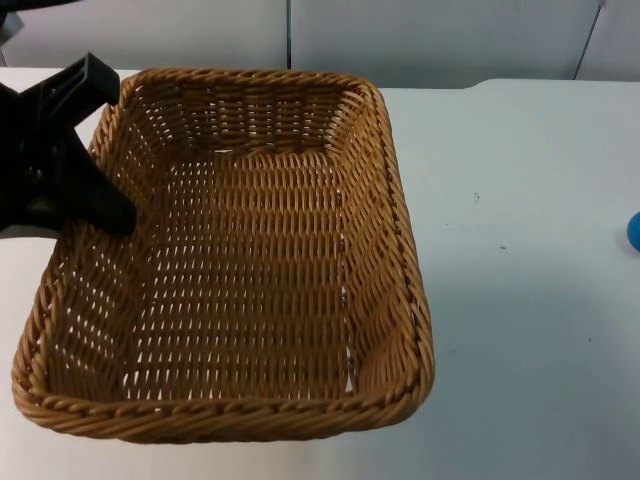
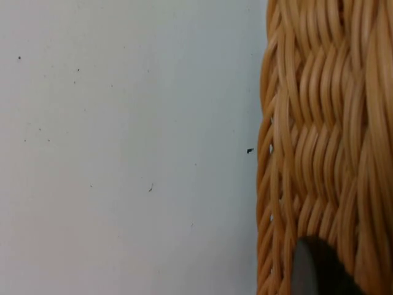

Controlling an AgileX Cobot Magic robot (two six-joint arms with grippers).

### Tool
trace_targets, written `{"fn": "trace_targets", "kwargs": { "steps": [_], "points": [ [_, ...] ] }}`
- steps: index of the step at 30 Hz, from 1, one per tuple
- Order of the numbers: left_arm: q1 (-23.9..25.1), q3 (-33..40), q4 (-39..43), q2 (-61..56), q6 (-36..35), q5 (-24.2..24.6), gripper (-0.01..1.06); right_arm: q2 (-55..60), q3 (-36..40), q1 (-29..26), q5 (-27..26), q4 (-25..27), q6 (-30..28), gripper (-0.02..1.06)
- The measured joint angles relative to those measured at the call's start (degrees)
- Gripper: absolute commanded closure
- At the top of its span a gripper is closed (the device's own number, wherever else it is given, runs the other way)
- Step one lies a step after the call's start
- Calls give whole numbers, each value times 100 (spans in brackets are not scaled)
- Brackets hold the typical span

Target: Pick up the basket with the left hand and place the ball into the basket with the right hand.

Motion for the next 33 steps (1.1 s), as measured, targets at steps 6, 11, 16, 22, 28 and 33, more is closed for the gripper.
{"fn": "trace_targets", "kwargs": {
  "steps": [6, 11, 16, 22, 28, 33],
  "points": [
    [0, 0, 0, 0, 43, 0, 105, 1438, -431, 0, -536, 0, 26, 22],
    [0, 0, 0, 0, 125, 2, 105, 2884, -934, 0, -963, 0, -24, 22],
    [0, 0, 0, 0, 176, 13, 105, 4252, -1458, 0, -1119, 0, -202, 22],
    [0, 0, 0, 0, 176, 13, 105, 5830, -2214, 0, -1160, 0, -513, 22],
    [0, 0, -10, 0, 176, 1, 105, 7104, -3018, 0, -978, 0, -793, 22],
    [0, 0, -24, 0, 176, -49, 105, 8029, -3492, -10, -902, 0, -944, 22]
  ]
}}
